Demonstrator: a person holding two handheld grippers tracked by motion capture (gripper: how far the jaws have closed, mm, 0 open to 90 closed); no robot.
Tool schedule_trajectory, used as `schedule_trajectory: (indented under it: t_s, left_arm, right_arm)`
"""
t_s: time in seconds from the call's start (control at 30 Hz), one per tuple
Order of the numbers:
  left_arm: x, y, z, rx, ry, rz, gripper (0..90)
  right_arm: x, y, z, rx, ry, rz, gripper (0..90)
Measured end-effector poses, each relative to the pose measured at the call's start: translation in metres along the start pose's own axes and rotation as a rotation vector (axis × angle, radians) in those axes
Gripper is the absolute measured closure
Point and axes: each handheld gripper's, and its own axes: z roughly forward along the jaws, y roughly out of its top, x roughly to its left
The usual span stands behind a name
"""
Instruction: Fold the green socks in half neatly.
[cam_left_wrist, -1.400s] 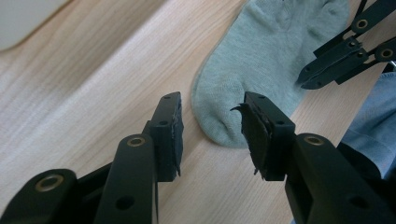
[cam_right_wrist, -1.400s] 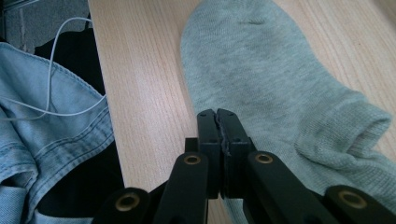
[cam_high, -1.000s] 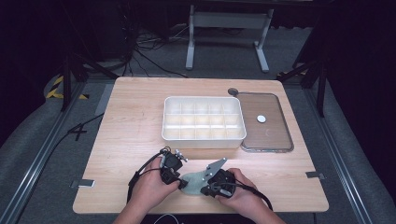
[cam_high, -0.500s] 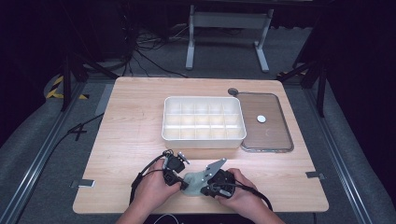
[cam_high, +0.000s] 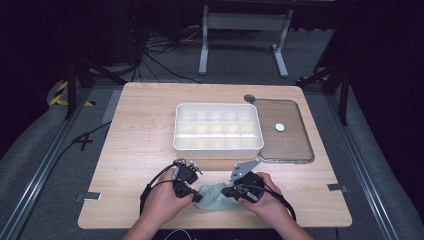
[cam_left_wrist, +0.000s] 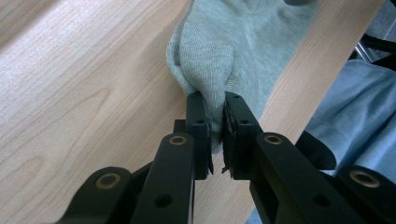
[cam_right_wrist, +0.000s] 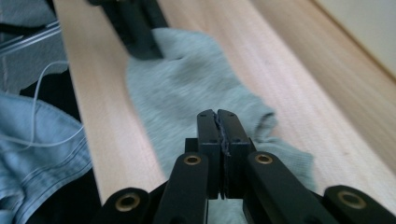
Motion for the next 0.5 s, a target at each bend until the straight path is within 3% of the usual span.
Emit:
schedule_trajectory:
  t_s: [0.13, 0.27, 0.5]
  left_arm:
    - [-0.002, 0.001, -0.003, -0.008, -0.003, 0.009, 82.4]
    - [-0.003, 0.0, -0.005, -0.018, -0.015, 0.009, 82.4]
    - [-0.007, 0.003, -0.009, -0.086, -0.026, 0.043, 82.5]
  right_arm:
    - [0.005, 0.001, 0.011, -0.013, 0.005, -0.016, 89.7]
    - [0.006, -0.002, 0.029, 0.053, -0.011, -0.015, 89.7]
    - [0.007, -0.003, 0.03, 0.038, -0.007, -0.001, 89.8]
